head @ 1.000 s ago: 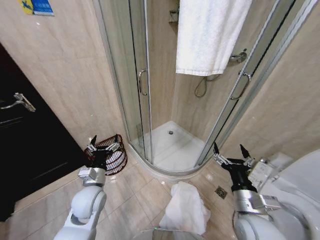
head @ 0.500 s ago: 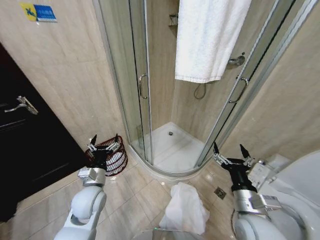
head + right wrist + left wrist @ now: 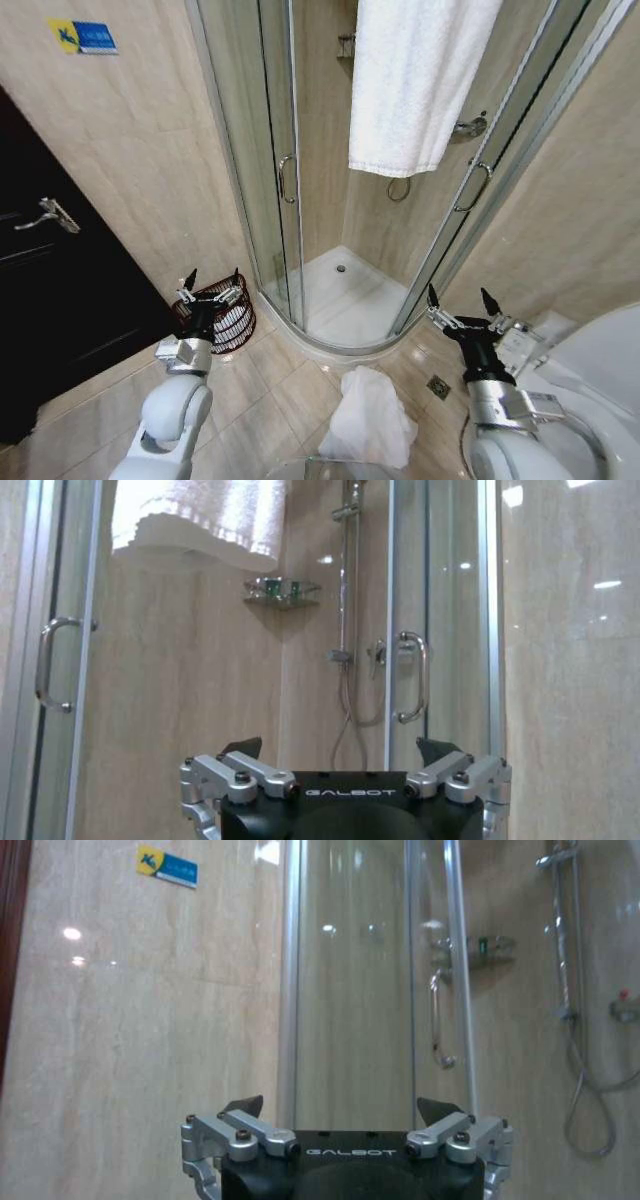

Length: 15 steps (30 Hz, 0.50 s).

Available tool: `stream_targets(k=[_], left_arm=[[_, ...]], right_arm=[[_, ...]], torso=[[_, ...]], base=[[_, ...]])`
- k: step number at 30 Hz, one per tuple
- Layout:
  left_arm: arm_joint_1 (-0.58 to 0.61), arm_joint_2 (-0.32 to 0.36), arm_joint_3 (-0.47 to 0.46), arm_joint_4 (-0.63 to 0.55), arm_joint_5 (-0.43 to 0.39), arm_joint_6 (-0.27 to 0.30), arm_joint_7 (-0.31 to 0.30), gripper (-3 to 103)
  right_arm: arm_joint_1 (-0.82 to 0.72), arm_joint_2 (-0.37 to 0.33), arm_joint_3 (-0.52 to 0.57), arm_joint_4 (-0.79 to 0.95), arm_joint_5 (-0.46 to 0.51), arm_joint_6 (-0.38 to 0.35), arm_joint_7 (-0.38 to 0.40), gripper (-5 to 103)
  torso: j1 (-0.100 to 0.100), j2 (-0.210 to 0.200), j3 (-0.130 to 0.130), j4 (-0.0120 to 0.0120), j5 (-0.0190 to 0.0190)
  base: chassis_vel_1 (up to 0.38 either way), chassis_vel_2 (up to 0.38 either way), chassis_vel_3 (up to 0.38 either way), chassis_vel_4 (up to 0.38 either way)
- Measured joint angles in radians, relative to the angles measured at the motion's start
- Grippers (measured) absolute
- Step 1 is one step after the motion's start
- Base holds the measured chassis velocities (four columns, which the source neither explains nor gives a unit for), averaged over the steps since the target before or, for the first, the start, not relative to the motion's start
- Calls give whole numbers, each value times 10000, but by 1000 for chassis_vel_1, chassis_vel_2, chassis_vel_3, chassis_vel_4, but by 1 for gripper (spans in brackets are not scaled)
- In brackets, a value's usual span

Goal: Discard the used towel into the hamper.

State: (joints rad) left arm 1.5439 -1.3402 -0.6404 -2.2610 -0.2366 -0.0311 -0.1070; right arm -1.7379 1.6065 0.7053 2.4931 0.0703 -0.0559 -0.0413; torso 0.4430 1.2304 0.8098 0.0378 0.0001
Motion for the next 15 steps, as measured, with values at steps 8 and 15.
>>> stream_targets(k=[8, 15], left_arm=[[280, -256, -123, 255, -28, -700, 245, 100], [-277, -204, 330, 802, -100, -608, 339, 100]], right_arm=[[881, -1344, 400, 74, 1554, -1007, 515, 100], [1550, -2933, 865, 76, 3074, -1474, 959, 100]], torso=[[26, 63, 40, 3, 1], [10, 25, 21, -1, 1]], base=[[0, 0, 0, 0], [0, 0, 0, 0]])
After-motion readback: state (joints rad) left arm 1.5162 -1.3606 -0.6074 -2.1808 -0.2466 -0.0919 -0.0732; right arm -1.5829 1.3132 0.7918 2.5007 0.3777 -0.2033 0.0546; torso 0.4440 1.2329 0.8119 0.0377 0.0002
